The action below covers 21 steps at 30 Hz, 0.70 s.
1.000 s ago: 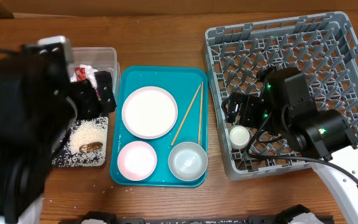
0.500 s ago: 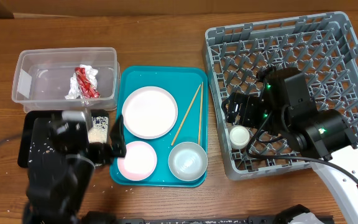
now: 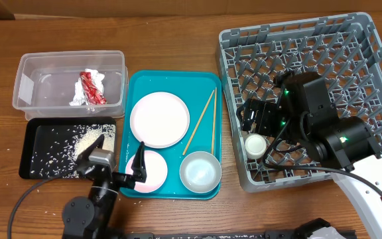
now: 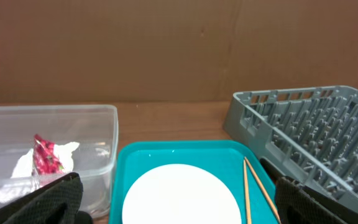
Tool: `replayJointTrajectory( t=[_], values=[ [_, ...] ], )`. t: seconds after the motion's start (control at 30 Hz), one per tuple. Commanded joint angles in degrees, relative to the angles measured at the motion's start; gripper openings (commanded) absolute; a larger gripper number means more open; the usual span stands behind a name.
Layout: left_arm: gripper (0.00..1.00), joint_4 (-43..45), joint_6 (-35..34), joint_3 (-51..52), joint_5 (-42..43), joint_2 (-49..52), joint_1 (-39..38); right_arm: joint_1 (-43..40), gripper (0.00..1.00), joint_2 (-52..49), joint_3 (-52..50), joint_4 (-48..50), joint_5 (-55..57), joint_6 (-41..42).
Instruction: Sort waste into correct bins and load items into the dishwasher
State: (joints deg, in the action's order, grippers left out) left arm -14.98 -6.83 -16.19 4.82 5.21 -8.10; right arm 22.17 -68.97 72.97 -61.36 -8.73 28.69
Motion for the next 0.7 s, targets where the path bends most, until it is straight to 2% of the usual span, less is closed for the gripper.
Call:
replayJointTrajectory(
  t=[0.0,0.33,0.67],
  values=[
    [1.0,0.92,1.09,4.61,1.16,-4.33,0.68,0.26,1.0,0.09,0.15,0.17,0.26,-0.17],
    [1.0,11.63,-0.02,15.91,1.22,-5.03,0.68,0.26,1.0,0.09,0.15,0.17,0.26,-0.17],
    [1.0,11.08,0.02,15.91,0.98,-4.96,0.68,0.26,1.0,0.09,0.15,0.17,0.26,-0.17]
  ],
)
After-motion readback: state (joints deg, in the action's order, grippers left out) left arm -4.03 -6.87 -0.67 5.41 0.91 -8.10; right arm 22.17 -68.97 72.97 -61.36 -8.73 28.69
